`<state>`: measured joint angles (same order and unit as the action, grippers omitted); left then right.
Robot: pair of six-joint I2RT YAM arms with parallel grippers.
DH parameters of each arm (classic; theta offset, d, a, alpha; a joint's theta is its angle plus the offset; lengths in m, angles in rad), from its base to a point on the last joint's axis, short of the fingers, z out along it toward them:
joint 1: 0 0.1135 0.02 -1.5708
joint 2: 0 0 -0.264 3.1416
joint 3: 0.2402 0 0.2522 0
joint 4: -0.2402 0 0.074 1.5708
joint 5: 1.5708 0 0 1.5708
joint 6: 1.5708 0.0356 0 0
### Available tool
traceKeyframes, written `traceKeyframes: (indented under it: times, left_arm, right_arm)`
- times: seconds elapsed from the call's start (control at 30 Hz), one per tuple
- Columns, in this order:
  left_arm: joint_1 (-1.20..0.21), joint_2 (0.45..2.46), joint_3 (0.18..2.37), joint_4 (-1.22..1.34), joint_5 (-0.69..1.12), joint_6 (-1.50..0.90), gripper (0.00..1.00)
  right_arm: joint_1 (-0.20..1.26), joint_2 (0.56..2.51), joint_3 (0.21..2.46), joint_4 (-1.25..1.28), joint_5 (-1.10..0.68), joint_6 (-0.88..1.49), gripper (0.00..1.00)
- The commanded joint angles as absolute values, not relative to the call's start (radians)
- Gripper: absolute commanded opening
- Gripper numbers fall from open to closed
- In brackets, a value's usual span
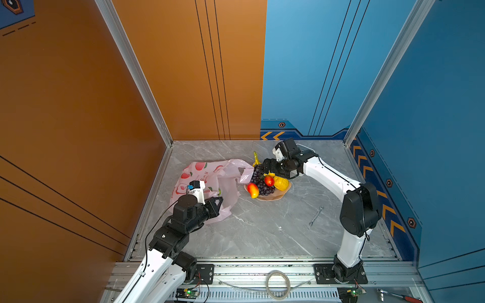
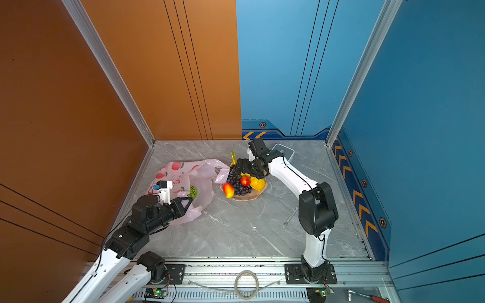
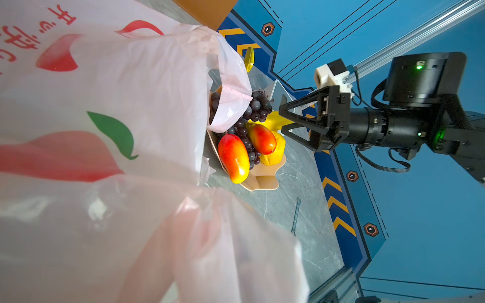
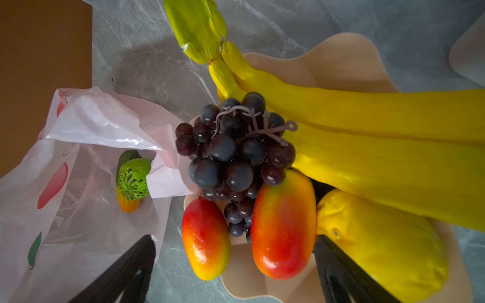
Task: Place the fruits into the plastic bag
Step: Pick up the fruit from the plate.
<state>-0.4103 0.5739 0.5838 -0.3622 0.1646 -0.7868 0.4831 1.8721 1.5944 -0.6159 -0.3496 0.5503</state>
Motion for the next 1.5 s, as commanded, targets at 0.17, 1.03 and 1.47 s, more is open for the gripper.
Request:
traceKeyframes:
  times: [0.17, 1.03, 1.47]
  left_arm:
    - [-0.393, 0.566, 0.609, -0.367, 0.163, -0.778, 0.0]
    - [-0.387, 0.539, 0.602, -0.378, 0.166, -0.788, 0.0]
    - [-0.373, 0.526, 0.6, -0.392, 0.173, -0.784, 0.0]
  right_arm:
    - [0.488, 1.89, 1.623, -0.584, -0.334, 0.547, 0.93]
    - [0.644, 1.915, 1.691, -0.839, 0.086, 0.37, 0.89]
    - [0.664, 1.972, 1.724, -0.858, 0.182, 0.344, 0.76]
